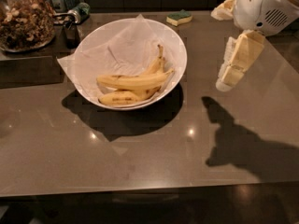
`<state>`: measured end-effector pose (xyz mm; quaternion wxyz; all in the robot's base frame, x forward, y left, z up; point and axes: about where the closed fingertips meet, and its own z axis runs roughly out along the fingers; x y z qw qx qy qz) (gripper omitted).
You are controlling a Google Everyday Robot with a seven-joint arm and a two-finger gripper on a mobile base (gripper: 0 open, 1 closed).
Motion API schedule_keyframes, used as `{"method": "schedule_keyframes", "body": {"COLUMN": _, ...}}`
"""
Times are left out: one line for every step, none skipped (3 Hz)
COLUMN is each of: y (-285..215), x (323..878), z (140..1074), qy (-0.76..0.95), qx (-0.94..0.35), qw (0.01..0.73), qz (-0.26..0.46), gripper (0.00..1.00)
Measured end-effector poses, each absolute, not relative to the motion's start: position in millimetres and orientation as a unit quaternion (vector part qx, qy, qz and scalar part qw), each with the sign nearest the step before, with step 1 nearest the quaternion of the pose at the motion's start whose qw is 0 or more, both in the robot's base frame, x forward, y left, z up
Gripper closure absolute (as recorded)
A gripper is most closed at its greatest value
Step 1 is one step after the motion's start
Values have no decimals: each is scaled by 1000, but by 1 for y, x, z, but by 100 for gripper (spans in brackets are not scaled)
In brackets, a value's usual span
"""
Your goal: Pick banana from white bowl
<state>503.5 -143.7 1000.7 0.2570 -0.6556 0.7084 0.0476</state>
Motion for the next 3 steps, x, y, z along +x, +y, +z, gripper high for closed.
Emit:
{"method": "schedule_keyframes", "body": {"y": -141, "x": 504, "z": 1000, "qy": 708, "qx": -654, "qw": 261, "qz": 50, "gripper": 0}}
{"method": "schedule_keyframes", "body": {"y": -113, "x": 515, "z": 996, "qy": 690, "qx": -658, "qw": 290, "qz": 80, "gripper": 0}}
{"method": "schedule_keyframes", "body": {"y": -76, "x": 532, "z": 997, "qy": 668, "qx": -668, "qw": 310, "qz": 107, "gripper": 0}}
